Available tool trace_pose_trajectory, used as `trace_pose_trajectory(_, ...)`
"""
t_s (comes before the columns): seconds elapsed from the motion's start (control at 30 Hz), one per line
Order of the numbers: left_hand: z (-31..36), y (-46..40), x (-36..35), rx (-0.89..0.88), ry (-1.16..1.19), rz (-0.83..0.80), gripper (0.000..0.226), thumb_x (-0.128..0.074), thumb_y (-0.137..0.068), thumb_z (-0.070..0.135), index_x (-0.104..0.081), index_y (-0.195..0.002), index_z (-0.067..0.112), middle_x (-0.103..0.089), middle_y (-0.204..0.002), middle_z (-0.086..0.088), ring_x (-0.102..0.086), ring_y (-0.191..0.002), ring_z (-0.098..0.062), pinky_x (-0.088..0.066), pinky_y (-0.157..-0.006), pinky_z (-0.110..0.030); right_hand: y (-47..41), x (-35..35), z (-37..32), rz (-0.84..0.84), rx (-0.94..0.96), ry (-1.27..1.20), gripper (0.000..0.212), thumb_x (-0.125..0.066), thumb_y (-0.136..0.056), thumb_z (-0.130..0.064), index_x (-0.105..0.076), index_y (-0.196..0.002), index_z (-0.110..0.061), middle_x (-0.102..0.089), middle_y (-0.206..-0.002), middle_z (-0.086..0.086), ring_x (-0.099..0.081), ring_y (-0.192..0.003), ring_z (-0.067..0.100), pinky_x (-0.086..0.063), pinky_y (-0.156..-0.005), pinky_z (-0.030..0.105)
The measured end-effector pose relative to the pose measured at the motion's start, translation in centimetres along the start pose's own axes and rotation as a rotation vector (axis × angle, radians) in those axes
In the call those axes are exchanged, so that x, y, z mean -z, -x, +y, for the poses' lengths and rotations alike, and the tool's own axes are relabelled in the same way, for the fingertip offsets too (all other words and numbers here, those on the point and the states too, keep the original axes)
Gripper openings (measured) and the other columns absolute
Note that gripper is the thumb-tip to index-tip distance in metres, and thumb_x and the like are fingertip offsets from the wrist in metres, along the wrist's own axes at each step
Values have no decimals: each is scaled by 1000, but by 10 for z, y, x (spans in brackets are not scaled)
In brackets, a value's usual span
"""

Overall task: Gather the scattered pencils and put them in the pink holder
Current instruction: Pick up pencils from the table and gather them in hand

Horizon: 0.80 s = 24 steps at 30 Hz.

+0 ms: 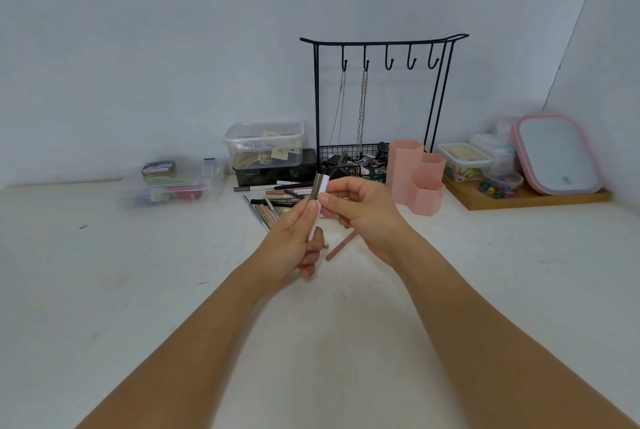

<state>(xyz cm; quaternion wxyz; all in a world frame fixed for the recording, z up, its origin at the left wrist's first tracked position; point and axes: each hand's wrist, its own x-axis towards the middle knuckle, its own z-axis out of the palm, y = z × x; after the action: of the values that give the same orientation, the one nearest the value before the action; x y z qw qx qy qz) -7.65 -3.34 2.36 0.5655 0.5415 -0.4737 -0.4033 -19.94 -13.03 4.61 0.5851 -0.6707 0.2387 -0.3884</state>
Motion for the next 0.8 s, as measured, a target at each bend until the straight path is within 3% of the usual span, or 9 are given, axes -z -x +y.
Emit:
trace_pose_trajectory(0.07,2,-2,2,19,-5,102,38,-36,-107,47,-54,-86,19,-29,-56,2,-22,-44,-12,-20,-44,-21,-1,3,1,-21,10,88,12,-76,-88,-10,-76,-100,-12,-70,-79,4,-58,-66,8,-47,-57,21)
trace_pose_trajectory(0.17,9,-5,10,56,48,235,45,-44,-102,54,-42,-70,23,-31,-51,6,-21,-42,-10,-18,-40,-21,-3,17,-2,83,72,319,15,-72,-92,-9,-73,-106,-12,-68,-90,9,-62,-61,7,-58,-61,24)
trace_pose_trajectory(0.23,12,-6,16,96,89,311,47,-46,-101,56,-38,-67,24,-30,-51,6,-21,-42,-10,-18,-39,-22,-4,32,-3,126,129,573,16,-66,-94,-4,-71,-106,-13,-65,-89,6,-64,-55,-2,-50,-55,11)
trace_pose_trajectory(0.3,11,-7,20,125,111,368,48,-46,-101,55,-37,-66,24,-29,-51,6,-20,-42,-10,-17,-38,-20,-7,39,2,23,117,793,19,-67,-93,-4,-72,-103,-20,-62,-88,-5,-64,-64,-6,-48,-64,16)
trace_pose_trajectory(0.37,9,-8,21,143,95,415,47,-50,-101,52,-38,-67,22,-31,-49,6,-21,-39,-9,-19,-38,-20,-10,39,12,-137,62,936,23,-72,-89,-6,-75,-102,-25,-65,-99,-6,-66,-87,4,-53,-81,28)
trace_pose_trajectory(0.43,7,-9,21,155,60,466,44,-56,-100,46,-42,-69,19,-34,-46,7,-26,-36,-8,-24,-38,-22,-12,35,19,-256,-4,1028,26,-75,-87,-8,-76,-105,-28,-68,-109,-4,-63,-95,11,-52,-85,28)
trace_pose_trajectory(0.6,2,-12,26,153,76,540,41,-58,-101,41,-43,-71,18,-35,-42,8,-27,-34,-9,-23,-38,-22,-12,35,19,-309,9,1060,16,-76,-87,-14,-80,-95,-26,-69,-101,-5,-61,-90,13,-51,-79,28)
trace_pose_trajectory(0.7,-2,-14,30,169,76,544,44,-57,-100,44,-41,-68,19,-32,-47,7,-25,-38,-10,-23,-38,-22,-9,36,17,-328,10,1022,12,-76,-88,-15,-79,-96,-23,-62,-93,-12,-54,-80,4,-43,-68,17)
trace_pose_trajectory(0.8,-3,-13,28,164,80,509,44,-55,-102,43,-43,-68,19,-31,-47,7,-23,-39,-10,-22,-38,-22,-6,35,10,-252,103,876,9,-70,-93,-15,-76,-96,-21,-62,-90,-9,-54,-73,-2,-39,-66,15)
